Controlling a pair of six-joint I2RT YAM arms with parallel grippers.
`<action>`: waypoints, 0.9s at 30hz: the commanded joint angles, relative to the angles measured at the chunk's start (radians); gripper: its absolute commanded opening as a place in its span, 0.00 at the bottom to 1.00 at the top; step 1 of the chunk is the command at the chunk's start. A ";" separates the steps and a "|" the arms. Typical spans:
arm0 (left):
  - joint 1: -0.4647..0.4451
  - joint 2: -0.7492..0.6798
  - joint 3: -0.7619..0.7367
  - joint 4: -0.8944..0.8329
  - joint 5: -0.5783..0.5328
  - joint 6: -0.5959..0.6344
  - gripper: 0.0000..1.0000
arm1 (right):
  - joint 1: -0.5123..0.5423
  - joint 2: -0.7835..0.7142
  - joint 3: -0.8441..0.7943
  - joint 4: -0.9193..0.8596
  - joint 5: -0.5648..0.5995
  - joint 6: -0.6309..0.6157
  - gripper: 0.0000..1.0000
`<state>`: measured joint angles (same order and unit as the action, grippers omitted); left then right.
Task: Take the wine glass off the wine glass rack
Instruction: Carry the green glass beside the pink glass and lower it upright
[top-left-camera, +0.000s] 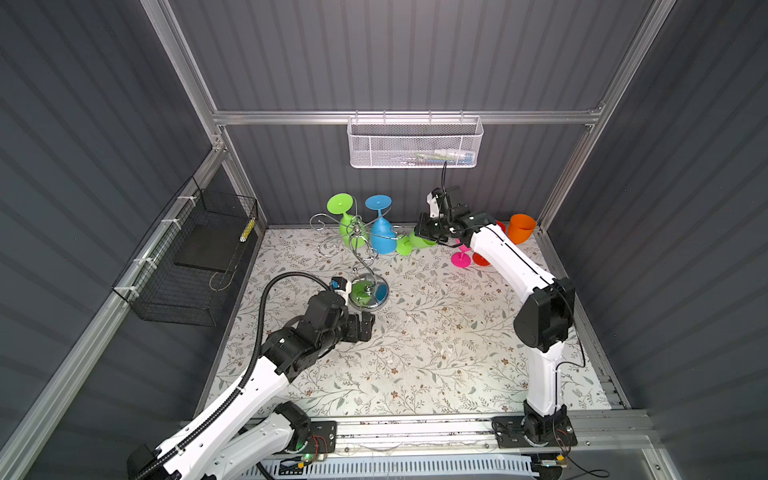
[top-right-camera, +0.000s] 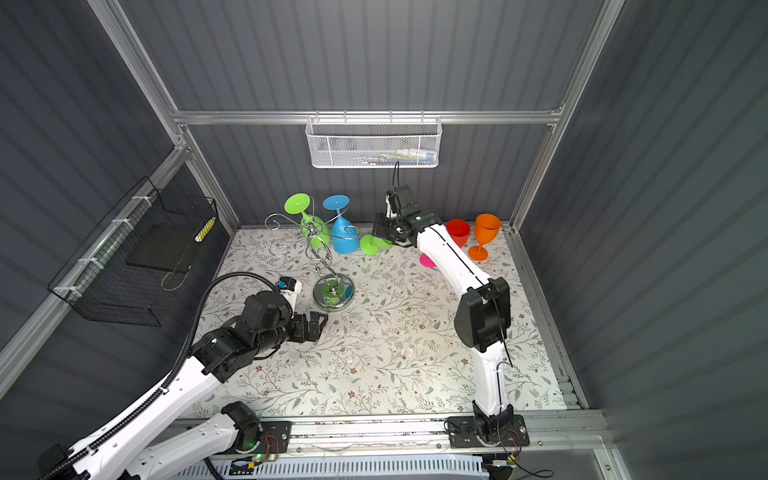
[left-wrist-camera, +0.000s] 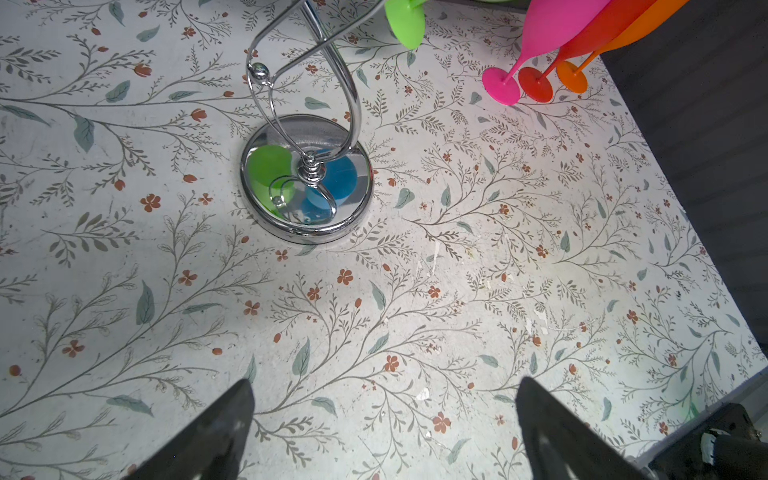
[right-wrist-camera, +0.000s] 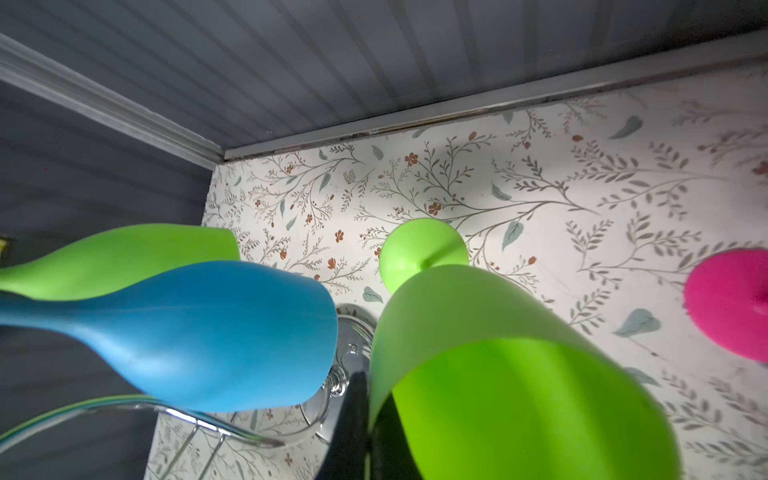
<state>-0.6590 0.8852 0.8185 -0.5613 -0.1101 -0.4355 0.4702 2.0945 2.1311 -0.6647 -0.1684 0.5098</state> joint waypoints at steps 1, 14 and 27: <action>0.004 -0.005 0.023 -0.018 0.021 0.024 0.98 | 0.006 0.060 0.115 -0.267 0.055 -0.175 0.00; 0.004 -0.006 0.011 -0.023 0.045 0.021 0.98 | 0.010 0.168 0.309 -0.490 0.128 -0.393 0.00; 0.004 0.013 0.009 -0.002 0.061 0.015 0.98 | 0.011 0.273 0.407 -0.503 0.192 -0.451 0.00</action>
<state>-0.6590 0.8909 0.8185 -0.5640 -0.0654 -0.4290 0.4751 2.3470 2.5027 -1.1568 -0.0109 0.0879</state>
